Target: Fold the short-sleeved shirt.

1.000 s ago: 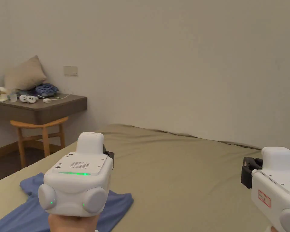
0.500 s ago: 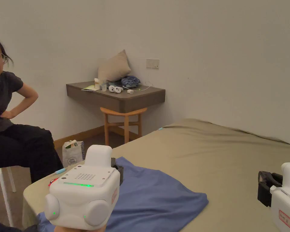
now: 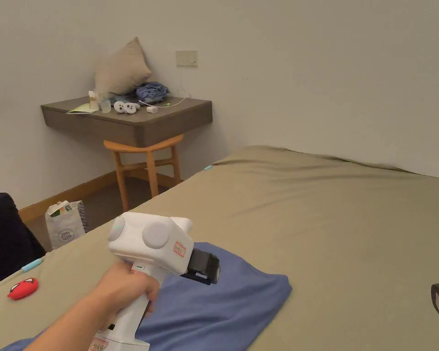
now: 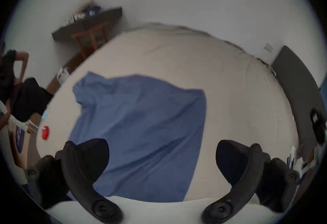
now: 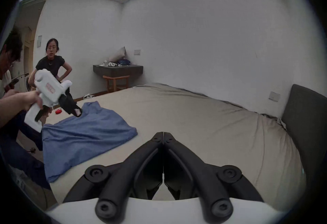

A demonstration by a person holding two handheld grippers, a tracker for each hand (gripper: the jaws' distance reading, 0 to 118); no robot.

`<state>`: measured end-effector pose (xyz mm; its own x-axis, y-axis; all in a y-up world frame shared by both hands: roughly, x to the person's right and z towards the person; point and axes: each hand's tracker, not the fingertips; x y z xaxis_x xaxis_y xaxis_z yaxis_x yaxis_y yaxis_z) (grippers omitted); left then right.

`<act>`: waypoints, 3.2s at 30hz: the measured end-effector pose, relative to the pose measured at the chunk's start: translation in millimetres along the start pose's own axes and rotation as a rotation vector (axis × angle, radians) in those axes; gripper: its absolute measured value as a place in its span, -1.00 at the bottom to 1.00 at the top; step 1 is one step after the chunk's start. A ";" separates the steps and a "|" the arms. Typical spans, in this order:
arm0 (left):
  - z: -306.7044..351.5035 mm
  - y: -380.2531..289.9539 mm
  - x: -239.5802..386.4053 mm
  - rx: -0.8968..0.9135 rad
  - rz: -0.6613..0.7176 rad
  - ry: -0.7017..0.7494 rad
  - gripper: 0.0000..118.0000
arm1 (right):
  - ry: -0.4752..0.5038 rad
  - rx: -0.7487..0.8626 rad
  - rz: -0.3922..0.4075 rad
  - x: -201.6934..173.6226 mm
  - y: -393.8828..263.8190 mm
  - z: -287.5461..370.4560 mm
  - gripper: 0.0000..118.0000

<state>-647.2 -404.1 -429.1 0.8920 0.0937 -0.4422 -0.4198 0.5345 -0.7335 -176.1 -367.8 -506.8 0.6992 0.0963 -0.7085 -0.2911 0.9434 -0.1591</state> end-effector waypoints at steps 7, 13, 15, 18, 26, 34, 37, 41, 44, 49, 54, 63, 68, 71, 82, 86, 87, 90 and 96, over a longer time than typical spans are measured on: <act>-117.2 -2.0 -16.5 -0.109 0.006 -0.022 1.00 | -0.028 -0.124 -0.029 11.7 -38.2 -10.1 -0.96; -144.5 -35.7 -9.7 -0.153 -0.006 0.008 0.66 | -0.022 -0.152 -0.062 13.7 -51.6 -18.2 -0.96; -135.0 -33.1 -10.7 -0.068 -0.072 0.079 -0.45 | -0.028 -0.157 -0.052 15.1 -54.0 -21.2 -0.96; -109.8 -26.0 -15.8 0.060 0.060 0.044 -1.00 | -0.037 -0.176 -0.071 20.0 -57.4 -21.5 -0.96; -35.0 2.5 16.1 0.214 0.082 -0.130 -1.00 | -0.086 -0.166 -0.127 50.0 -56.0 -2.1 -0.96; 24.4 48.7 136.7 0.333 -0.174 -0.333 -1.00 | -0.185 -0.167 -0.168 100.7 -50.2 48.8 -0.96; 42.8 62.0 204.6 0.347 -0.315 -0.417 -1.00 | -0.253 -0.156 -0.211 122.6 -49.7 77.4 -0.96; 61.1 63.4 310.1 0.364 -0.451 -0.538 -1.00 | -0.381 -0.133 -0.222 149.6 -49.3 125.6 -0.96; 67.3 48.1 383.9 0.343 -0.529 -0.660 -1.00 | -0.451 -0.121 -0.243 168.6 -52.4 163.2 -0.96; 46.3 0.5 486.8 0.231 -0.612 -0.816 -1.00 | -0.567 -0.150 -0.252 191.1 -66.4 215.6 -0.96; -3.7 -71.6 564.3 0.046 -0.665 -0.881 -1.00 | -0.626 -0.185 -0.294 200.0 -89.5 245.7 -0.96; -46.9 -82.1 533.6 -0.060 -0.473 -0.763 0.41 | -0.586 -0.231 -0.319 200.0 -105.0 235.3 -0.96; 5.4 -41.8 405.4 0.191 -0.365 -0.619 0.41 | -0.542 -0.223 -0.317 199.3 -98.5 210.6 -0.96; 38.5 -52.4 317.5 0.330 -0.278 -0.462 -0.18 | -0.512 -0.206 -0.303 194.7 -95.4 192.6 -0.96; 30.5 -103.3 180.2 0.285 -0.046 -0.248 -1.00 | -0.425 -0.264 -0.273 179.0 -108.6 152.4 -0.96; -6.0 -64.8 199.4 0.210 -0.074 -0.283 -1.00 | -0.431 -0.272 -0.248 181.9 -101.7 148.4 -0.96; -21.1 -51.0 207.5 0.164 -0.083 -0.291 -0.99 | -0.435 -0.273 -0.246 183.9 -100.0 148.2 -0.96; -70.8 -13.9 231.6 0.032 -0.102 -0.235 0.25 | -0.447 -0.283 -0.237 189.7 -97.4 148.8 -0.96; -157.1 26.3 262.4 -0.074 -0.071 -0.190 0.62 | -0.478 -0.348 -0.218 203.2 -102.0 142.2 -0.96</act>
<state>-450.5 -497.4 -645.6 0.9324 0.2187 -0.2877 -0.3597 0.4826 -0.7986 88.5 -399.3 -536.8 0.9576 0.1208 -0.2616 -0.2483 0.8067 -0.5363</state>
